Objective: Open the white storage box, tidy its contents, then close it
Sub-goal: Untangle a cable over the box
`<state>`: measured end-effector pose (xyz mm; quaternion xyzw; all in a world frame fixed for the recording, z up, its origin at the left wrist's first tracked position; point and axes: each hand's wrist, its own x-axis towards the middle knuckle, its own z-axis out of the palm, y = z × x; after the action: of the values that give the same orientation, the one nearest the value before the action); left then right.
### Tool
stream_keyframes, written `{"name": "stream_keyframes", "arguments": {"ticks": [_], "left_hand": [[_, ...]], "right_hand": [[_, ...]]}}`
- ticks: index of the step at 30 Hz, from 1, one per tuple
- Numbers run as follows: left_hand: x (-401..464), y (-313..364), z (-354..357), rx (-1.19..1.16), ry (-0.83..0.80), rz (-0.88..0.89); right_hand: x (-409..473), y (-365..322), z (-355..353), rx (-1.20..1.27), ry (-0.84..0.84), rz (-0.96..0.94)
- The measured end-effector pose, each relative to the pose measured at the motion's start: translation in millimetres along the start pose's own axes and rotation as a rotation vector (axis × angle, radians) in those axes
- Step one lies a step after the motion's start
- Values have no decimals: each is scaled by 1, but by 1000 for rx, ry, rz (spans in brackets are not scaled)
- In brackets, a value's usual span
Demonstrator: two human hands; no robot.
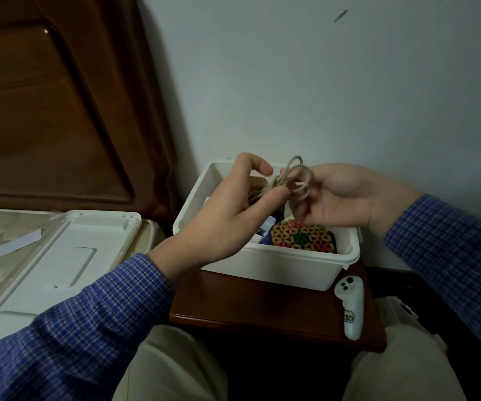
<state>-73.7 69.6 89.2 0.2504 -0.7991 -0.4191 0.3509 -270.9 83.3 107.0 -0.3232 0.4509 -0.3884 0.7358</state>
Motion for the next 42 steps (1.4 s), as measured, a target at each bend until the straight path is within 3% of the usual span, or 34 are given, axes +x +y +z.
{"name": "stream_keyframes", "arguments": {"ticks": [4, 6, 8, 14, 17, 23, 27, 31, 33, 37, 42], "left_hand": [[7, -6, 6, -96, 105, -66], [14, -12, 11, -22, 238, -162], [20, -20, 14, 127, 269, -208], [30, -50, 18, 537, 82, -51], [44, -70, 26, 670, 65, 47], [92, -102, 27, 682, 22, 33], [121, -124, 20, 559, 12, 14], [142, -152, 7, 171, 49, -312], [150, -175, 2, 287, 19, -450], [156, -208, 9, 663, -305, -509], [156, -228, 13, 652, -350, -429]], "right_hand": [[7, 27, 5, 104, -42, -111], [10, 31, 7, 43, -4, -171], [11, 30, 7, -14, 30, -213], [22, 18, -13, -150, 186, -127], [39, 16, -29, -255, 231, -44], [90, 3, -63, -148, 393, -87], [119, -17, -80, -320, 481, -220], [146, -24, -111, -678, 684, -406], [159, -18, -125, -897, 755, -465], [192, 0, -141, -1235, 724, -456], [225, 19, -147, -1490, 618, -372]]}}
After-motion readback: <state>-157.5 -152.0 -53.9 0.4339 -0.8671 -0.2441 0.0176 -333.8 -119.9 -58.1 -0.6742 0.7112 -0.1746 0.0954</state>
